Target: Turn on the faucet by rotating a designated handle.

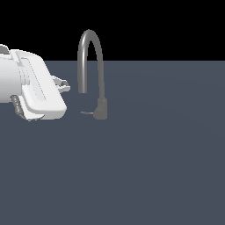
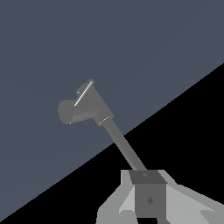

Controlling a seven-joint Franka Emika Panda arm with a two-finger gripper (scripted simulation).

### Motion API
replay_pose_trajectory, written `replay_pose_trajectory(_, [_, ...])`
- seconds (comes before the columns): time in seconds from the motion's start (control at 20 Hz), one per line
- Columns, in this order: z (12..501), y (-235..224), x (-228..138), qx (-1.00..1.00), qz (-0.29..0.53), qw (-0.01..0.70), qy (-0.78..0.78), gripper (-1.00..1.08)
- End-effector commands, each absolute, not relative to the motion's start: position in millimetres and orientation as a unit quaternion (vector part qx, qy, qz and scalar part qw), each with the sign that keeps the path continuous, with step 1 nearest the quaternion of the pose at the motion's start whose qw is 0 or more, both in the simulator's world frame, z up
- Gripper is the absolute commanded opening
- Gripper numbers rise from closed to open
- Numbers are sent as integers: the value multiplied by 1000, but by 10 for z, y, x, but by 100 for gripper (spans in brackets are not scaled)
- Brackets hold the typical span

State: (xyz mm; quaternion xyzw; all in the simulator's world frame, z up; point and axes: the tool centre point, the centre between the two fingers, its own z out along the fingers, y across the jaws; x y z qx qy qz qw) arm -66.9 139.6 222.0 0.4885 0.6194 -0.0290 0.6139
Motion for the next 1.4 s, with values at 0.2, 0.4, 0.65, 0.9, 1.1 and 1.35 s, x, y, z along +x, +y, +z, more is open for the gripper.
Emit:
replay_pose_trajectory(0.2, [1944,1395,-614,419,-31,639,644,-100])
replay_pose_trajectory(0.4, [1777,1379,-582,376,-32,652,658,-100])
replay_pose_trajectory(0.65, [1571,1342,-540,322,-34,666,672,-100])
replay_pose_trajectory(0.9, [1373,1288,-496,267,-37,679,683,-100])
replay_pose_trajectory(1.1, [1222,1234,-457,223,-39,687,691,-100])
replay_pose_trajectory(1.35, [1042,1153,-402,168,-42,695,698,-100])
